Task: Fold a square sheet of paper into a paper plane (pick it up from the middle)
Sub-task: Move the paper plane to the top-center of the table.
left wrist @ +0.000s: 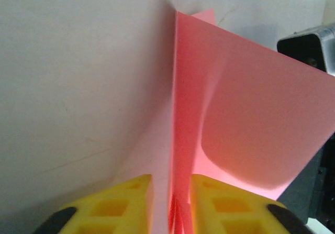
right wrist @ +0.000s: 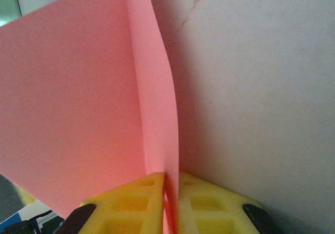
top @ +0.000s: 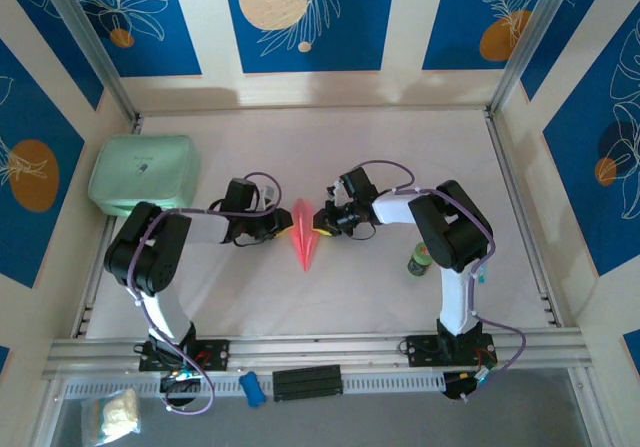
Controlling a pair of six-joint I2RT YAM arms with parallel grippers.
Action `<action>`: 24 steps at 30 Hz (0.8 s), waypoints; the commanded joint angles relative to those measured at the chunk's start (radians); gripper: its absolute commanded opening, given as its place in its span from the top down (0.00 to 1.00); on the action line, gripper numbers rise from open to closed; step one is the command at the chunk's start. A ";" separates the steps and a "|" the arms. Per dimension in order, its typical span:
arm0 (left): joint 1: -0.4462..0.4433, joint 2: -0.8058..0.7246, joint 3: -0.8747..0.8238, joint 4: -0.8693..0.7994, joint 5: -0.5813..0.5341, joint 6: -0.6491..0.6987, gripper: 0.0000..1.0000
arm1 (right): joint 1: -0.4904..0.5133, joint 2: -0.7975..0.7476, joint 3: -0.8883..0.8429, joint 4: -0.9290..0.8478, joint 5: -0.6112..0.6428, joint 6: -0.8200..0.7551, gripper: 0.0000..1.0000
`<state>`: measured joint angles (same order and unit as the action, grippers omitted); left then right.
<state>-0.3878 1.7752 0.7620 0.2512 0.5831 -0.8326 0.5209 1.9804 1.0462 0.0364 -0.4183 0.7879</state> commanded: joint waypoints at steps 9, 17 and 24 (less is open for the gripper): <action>-0.008 -0.124 0.005 -0.086 -0.153 0.019 1.00 | -0.027 -0.097 -0.010 -0.030 0.039 -0.015 0.96; -0.008 -0.148 -0.035 -0.095 -0.234 -0.012 1.00 | -0.023 -0.073 0.001 -0.022 0.065 0.009 0.97; -0.008 -0.105 -0.032 -0.125 -0.241 -0.015 1.00 | -0.019 -0.034 0.006 -0.026 0.079 0.018 0.98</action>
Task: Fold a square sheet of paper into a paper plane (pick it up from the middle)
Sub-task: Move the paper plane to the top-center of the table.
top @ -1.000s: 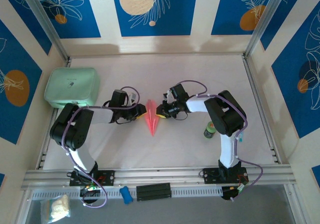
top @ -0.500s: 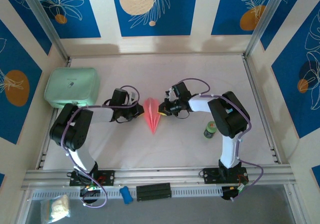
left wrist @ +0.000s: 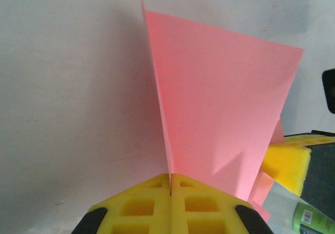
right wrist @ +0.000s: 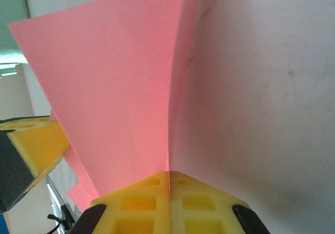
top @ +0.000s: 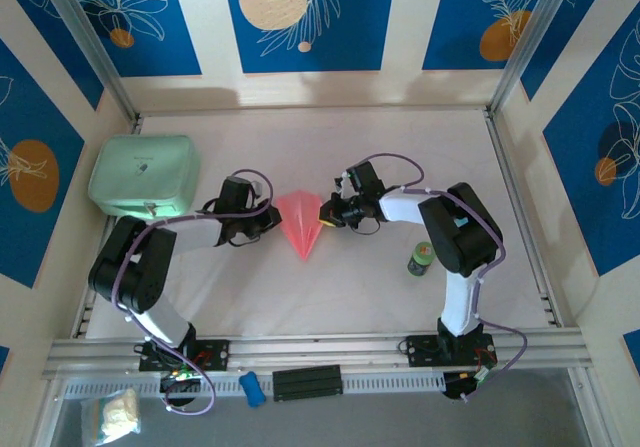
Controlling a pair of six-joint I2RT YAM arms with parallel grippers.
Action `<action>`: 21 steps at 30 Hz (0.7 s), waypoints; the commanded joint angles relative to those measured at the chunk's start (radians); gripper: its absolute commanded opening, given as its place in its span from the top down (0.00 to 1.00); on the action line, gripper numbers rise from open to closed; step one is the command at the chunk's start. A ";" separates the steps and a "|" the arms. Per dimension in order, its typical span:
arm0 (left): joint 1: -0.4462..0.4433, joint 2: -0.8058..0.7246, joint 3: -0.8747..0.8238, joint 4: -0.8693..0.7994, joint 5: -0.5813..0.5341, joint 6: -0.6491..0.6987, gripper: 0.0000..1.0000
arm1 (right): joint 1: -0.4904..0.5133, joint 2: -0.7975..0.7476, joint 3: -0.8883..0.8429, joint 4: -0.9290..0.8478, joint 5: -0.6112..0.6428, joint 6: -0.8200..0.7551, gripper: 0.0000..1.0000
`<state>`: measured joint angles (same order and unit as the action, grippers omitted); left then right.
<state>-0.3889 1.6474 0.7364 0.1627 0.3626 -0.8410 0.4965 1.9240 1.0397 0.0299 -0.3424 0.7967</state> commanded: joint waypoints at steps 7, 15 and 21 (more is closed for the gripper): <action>-0.007 -0.026 0.018 -0.131 -0.038 0.052 0.81 | 0.011 0.046 0.042 -0.046 -0.023 -0.007 0.97; -0.046 -0.188 -0.038 -0.158 -0.060 0.012 0.69 | 0.020 0.058 0.063 -0.067 -0.031 -0.017 0.97; -0.099 -0.191 -0.047 -0.120 -0.039 -0.033 0.70 | 0.022 0.058 0.063 -0.072 -0.027 -0.014 0.97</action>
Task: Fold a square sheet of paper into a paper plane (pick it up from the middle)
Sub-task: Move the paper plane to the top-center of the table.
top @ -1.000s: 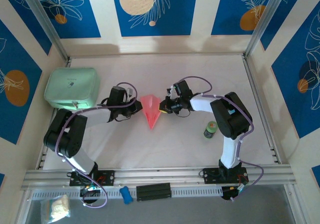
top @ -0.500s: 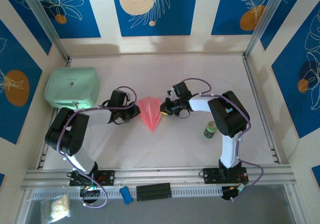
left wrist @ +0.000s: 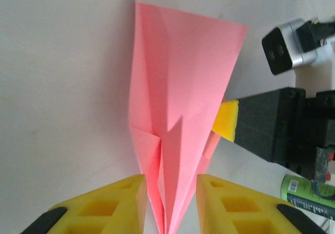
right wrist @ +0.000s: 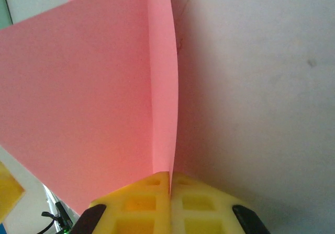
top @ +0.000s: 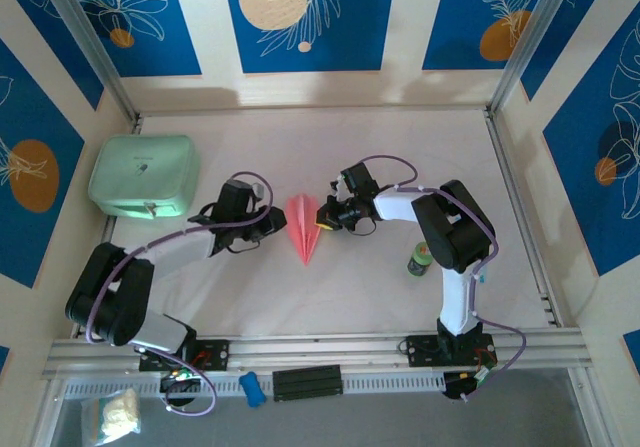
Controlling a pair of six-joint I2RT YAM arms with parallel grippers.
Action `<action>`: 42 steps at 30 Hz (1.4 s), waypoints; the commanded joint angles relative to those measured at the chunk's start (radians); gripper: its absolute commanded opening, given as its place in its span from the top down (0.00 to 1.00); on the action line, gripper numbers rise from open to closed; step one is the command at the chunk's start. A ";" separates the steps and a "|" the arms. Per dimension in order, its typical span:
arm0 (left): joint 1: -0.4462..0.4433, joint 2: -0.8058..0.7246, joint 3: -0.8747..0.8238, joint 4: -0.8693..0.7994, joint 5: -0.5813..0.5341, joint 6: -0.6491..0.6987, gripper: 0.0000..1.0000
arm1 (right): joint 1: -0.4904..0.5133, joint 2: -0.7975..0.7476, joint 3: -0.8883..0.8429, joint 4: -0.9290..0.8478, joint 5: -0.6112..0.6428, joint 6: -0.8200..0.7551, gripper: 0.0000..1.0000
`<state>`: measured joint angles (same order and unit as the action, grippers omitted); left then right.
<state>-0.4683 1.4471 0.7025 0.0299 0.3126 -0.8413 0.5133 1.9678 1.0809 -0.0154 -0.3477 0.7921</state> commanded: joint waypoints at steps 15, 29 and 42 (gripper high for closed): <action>-0.049 0.182 0.023 0.166 0.140 -0.077 0.79 | 0.004 0.013 0.014 -0.027 -0.011 -0.008 0.97; -0.059 0.119 0.028 0.051 0.082 -0.019 0.74 | 0.003 0.014 0.020 -0.032 -0.011 -0.008 0.98; -0.091 0.202 0.089 0.069 0.125 -0.007 0.71 | 0.001 0.016 0.021 -0.031 -0.011 -0.008 0.98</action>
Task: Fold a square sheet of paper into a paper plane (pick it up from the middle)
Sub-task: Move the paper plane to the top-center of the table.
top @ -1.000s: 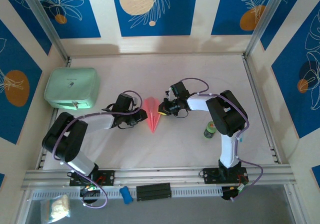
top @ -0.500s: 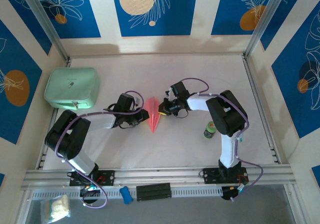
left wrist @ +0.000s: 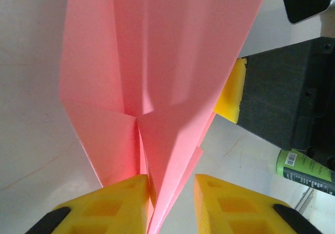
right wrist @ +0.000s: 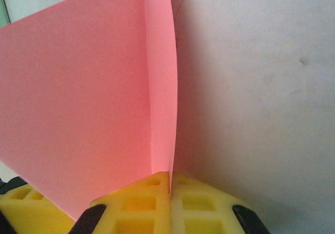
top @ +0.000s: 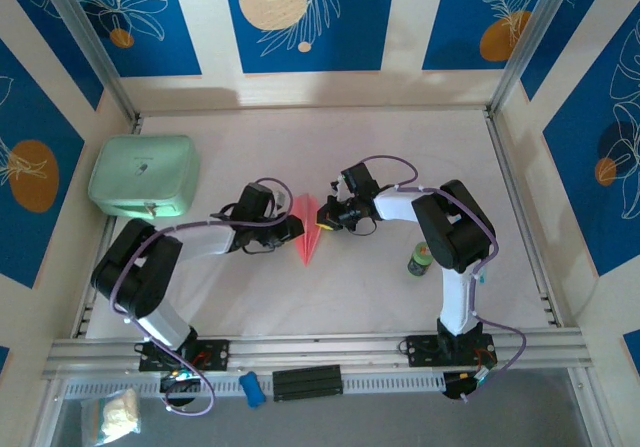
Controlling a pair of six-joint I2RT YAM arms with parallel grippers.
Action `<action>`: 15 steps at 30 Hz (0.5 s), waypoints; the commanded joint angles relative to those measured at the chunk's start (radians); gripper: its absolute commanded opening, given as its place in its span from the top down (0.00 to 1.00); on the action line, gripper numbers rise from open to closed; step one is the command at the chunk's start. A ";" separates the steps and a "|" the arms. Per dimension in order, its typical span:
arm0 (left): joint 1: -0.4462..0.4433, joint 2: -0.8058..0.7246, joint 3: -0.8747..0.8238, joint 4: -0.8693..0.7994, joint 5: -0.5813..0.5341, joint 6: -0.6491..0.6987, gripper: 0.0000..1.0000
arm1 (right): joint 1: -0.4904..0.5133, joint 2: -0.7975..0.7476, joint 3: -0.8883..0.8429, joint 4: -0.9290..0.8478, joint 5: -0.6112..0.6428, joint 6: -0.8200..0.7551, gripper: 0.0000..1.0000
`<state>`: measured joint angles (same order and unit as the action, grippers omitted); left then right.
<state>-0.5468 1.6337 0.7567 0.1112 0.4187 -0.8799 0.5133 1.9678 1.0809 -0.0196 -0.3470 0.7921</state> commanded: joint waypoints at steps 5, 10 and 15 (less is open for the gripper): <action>-0.032 0.010 0.060 -0.092 -0.024 0.081 0.69 | 0.001 0.018 0.022 -0.026 -0.014 -0.007 0.98; -0.080 0.030 0.128 -0.232 -0.115 0.161 0.66 | 0.001 0.014 0.019 -0.022 -0.018 -0.007 0.98; -0.108 0.063 0.183 -0.305 -0.180 0.204 0.66 | 0.001 0.011 0.019 -0.019 -0.023 -0.006 0.98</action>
<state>-0.6418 1.6676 0.9024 -0.0990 0.3008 -0.7303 0.5129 1.9678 1.0809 -0.0196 -0.3473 0.7921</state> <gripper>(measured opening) 0.342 0.042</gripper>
